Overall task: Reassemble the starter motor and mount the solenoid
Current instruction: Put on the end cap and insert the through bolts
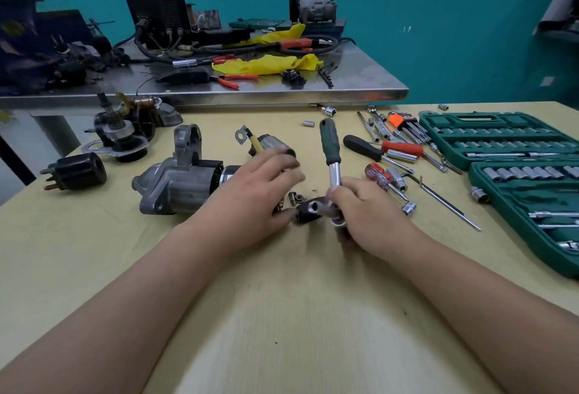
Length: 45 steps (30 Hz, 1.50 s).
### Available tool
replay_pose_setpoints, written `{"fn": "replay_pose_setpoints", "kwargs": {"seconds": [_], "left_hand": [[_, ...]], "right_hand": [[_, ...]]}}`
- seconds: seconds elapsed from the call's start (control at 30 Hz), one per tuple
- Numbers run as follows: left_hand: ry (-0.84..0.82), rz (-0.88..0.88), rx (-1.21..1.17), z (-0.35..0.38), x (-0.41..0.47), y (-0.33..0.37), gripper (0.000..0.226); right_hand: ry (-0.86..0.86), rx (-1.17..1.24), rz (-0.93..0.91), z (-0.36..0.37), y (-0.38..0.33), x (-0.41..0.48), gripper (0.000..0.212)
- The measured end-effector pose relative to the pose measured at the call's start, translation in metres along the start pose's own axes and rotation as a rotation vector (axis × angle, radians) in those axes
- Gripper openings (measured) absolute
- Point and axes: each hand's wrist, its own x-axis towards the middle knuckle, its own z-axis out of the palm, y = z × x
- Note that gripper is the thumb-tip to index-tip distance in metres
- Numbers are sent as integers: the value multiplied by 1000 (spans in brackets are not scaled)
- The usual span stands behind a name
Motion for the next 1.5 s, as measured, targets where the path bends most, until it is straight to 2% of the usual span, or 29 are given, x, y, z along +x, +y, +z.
{"fn": "replay_pose_setpoints", "kwargs": {"seconds": [0.07,0.13,0.2,0.27,0.3,0.37,0.43,0.5,0.57,0.63,0.7,0.87,0.97,1.07,1.13,1.17,1.23,1.3,1.37,1.43,1.5], "left_hand": [[30,-161,11,-14,-7,-11,65],[225,-330,-9,-31,-17,-32,63],[361,-623,-63,-44,-29,-59,59],[229,-943,-247,-47,-38,-76,63],[113,-1029,-347,-44,-42,-79,64],[-4,-1014,-403,-39,-48,-81,68],[25,-919,-390,-45,-53,-80,66],[16,-877,-452,-50,-57,-80,60],[-95,-883,-508,-51,-60,-80,58],[-187,-898,-569,-48,-59,-80,65],[-174,-890,-626,-47,-58,-82,68],[-67,-803,-724,-40,-61,-85,63],[14,-769,-833,-33,-58,-77,56],[218,-687,-1006,-32,-51,-55,38],[348,-679,-1038,-32,-48,-32,42],[410,-691,-1065,-30,-46,-19,46],[518,-735,-1127,-25,-43,10,52],[594,-794,-1137,-21,-38,37,75],[586,-799,-1142,-19,-38,61,101],[469,-768,-1230,-13,-46,79,118],[317,-717,-1380,-8,-56,86,127]], "right_hand": [[-52,-297,42,-16,7,3,30],[-121,-544,42,-28,13,1,32],[-130,-700,56,-34,13,-3,33],[-45,-909,18,-33,7,-8,30],[30,-966,-39,-30,3,-8,29],[114,-910,-190,-19,-8,-5,45],[-1,-756,-261,-4,-22,4,72],[-163,-695,-242,12,-32,15,91],[-231,-720,-229,21,-33,27,98],[-266,-732,-200,23,-29,37,105],[-267,-702,-193,24,-24,41,109],[-147,-640,-325,24,-13,36,104],[-125,-501,-284,11,-14,31,97],[-88,-408,-369,-14,-25,26,95],[-74,-351,-433,-35,-38,19,91],[-70,-249,-457,-42,-43,15,88],[-42,244,-433,-43,-49,9,81],[49,807,-329,-28,-52,8,74],[141,1099,-230,-12,-58,11,84],[186,1181,-157,-7,-65,13,100],[148,1161,-175,-10,-66,13,87]]}}
